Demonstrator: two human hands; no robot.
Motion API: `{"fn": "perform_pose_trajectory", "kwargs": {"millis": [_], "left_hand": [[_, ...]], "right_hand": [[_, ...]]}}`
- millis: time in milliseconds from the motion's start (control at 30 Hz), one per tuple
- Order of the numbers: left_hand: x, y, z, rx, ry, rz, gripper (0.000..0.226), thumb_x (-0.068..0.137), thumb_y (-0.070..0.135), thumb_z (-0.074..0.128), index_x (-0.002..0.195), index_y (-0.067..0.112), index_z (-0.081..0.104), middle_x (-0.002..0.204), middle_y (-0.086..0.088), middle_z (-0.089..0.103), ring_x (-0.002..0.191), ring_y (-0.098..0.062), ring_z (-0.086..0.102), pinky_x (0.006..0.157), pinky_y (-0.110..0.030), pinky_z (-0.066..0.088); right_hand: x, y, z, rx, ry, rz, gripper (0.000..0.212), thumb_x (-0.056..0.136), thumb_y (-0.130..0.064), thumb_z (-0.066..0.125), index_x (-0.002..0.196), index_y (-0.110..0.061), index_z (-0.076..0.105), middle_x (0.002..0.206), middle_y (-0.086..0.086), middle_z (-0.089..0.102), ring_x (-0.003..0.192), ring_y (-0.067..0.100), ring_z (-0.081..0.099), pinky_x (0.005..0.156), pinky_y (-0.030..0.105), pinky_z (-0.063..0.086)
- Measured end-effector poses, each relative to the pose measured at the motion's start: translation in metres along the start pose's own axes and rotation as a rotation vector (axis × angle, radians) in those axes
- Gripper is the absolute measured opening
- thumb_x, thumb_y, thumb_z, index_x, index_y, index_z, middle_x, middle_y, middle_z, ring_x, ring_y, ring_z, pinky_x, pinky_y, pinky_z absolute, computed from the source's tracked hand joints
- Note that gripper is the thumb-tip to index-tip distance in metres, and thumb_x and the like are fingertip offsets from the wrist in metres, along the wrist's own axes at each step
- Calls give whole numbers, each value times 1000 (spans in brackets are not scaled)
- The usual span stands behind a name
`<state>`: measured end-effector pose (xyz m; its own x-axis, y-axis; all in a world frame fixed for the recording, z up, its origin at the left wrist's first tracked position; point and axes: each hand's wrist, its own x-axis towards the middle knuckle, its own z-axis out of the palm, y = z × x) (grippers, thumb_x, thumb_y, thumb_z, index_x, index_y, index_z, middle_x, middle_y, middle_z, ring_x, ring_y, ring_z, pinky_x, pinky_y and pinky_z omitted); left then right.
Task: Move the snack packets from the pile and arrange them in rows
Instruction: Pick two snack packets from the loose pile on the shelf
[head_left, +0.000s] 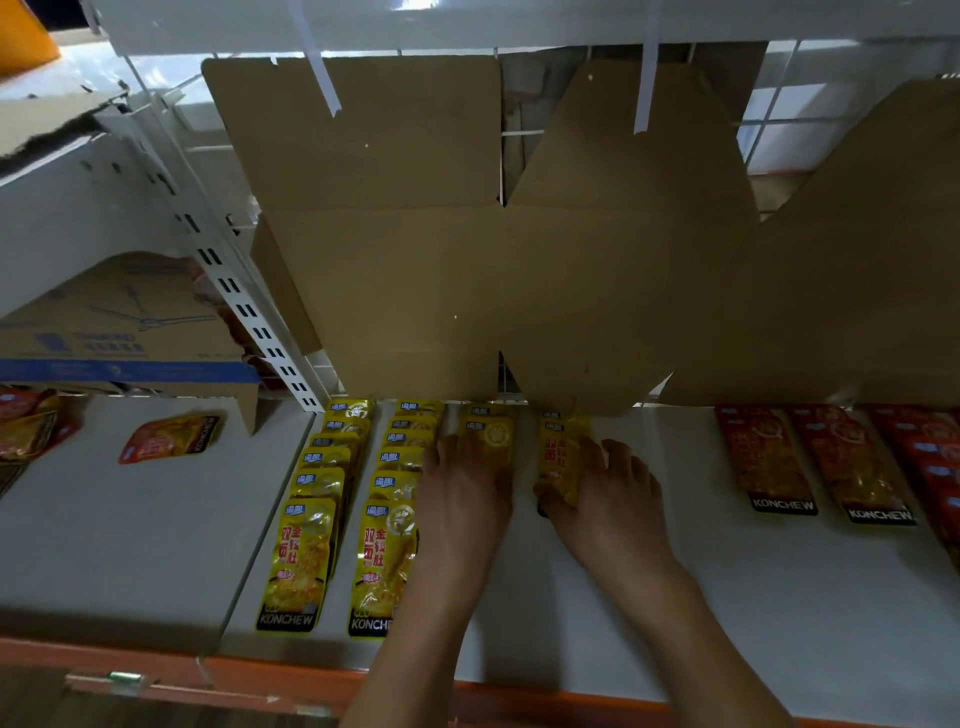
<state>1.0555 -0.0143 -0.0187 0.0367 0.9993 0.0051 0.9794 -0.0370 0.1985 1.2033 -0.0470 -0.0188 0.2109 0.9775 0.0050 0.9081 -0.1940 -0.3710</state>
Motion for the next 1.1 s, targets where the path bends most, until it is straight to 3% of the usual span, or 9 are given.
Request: {"fn": "perform_pose_trajectory", "kwargs": {"millis": [100,233,333,500,667,833,1000,1100], "left_hand": [[-9,2,-7,16,-9,-11,59,96,54,44,137,12,49,140,-12,50,132,-35,42,100,-41,41],[-29,5,-14,22,-45,-67,74,96,65,28,154,19,29,160,-13,26,150,-36,15,119,-45,20],[-47,3,-16,23,-55,-100,80,93,71,19,153,19,32,161,-12,25,151,-35,11,120,-47,17],[-80,-4,-23,66,3,-149,95,82,75,4,145,17,47,156,-15,36,147,-38,25,116,-51,27],[-110,-18,-37,80,-47,-236,103,76,77,-9,153,22,32,163,-12,22,151,-33,13,120,-48,16],[-128,-40,-45,108,-123,-342,82,92,74,13,157,23,20,165,-10,13,152,-33,5,121,-49,10],[-149,-73,-60,47,-121,-433,79,94,73,16,155,23,26,164,-10,14,152,-33,5,120,-51,11],[-166,-104,-73,11,-111,-494,79,94,73,17,154,23,26,165,-10,11,152,-32,2,122,-49,7]], "right_hand": [[-6,-1,-13,-83,-136,-53,86,80,-69,36,147,-16,37,150,12,37,138,37,34,114,50,28],[-16,-2,-25,-133,-191,-119,84,88,-68,44,153,-21,22,162,9,16,149,36,12,119,53,11],[-26,0,-33,-161,-271,-162,87,88,-70,43,156,-25,15,164,9,6,151,36,3,119,53,3],[-45,-7,-36,-148,-325,-220,84,88,-68,45,155,-24,18,163,8,10,150,36,3,119,54,3],[-60,-24,-29,-127,-333,-285,82,85,-68,48,151,-25,22,154,7,27,146,34,15,119,53,11],[-76,-48,-24,-148,-362,-343,86,86,-66,48,155,-25,17,158,6,21,147,33,12,120,50,10],[-94,-87,-19,-151,-312,-453,82,85,-66,50,150,-23,25,149,7,33,141,33,22,116,48,19],[-109,-118,-7,-144,-326,-498,86,84,-69,48,151,-21,23,157,10,24,145,35,17,118,50,16]]}}
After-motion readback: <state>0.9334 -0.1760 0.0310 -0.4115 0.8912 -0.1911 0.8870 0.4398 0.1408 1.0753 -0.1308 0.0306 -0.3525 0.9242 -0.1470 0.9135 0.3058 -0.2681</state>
